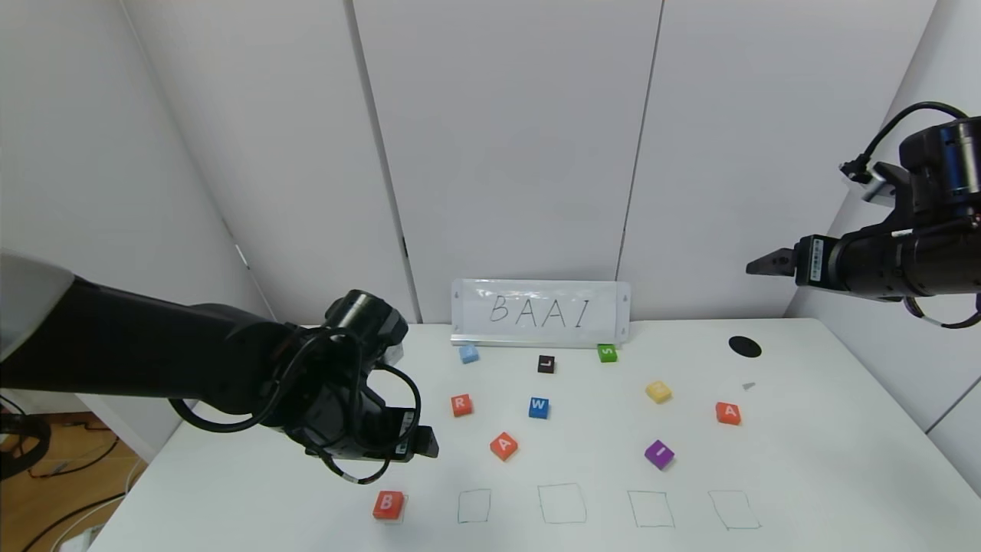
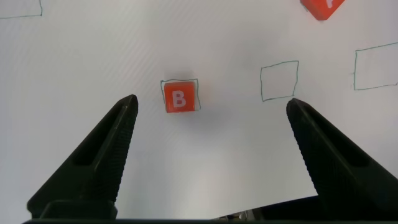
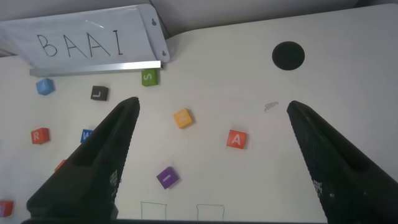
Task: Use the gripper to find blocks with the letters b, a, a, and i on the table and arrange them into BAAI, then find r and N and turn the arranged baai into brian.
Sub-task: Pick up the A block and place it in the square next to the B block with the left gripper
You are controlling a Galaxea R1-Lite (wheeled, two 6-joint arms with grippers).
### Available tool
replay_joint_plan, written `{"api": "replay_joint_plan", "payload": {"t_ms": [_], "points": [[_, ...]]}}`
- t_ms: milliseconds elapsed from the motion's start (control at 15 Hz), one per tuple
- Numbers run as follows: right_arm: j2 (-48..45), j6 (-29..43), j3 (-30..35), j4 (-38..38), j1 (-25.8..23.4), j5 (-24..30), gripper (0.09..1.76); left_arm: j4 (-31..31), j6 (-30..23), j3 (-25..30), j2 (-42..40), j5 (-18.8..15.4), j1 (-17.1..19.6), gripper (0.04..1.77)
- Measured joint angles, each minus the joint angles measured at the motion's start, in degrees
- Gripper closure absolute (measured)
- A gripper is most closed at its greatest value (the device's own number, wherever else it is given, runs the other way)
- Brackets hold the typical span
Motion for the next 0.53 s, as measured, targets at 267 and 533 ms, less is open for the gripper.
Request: {"api": "replay_joint_plan", "payload": {"t_ms": [267,533], "points": [[0.0,0.0,0.0,0.0,0.1,-0.1,0.14,6.5,0.1,-8.9,0.5,0.1,-1.6,0.11],[0.2,0.0,0.3,0.0,0.7,-0.1,0.14,11.0,0.1,-16.7,3.2,0.4,-3.1,0.1]]}}
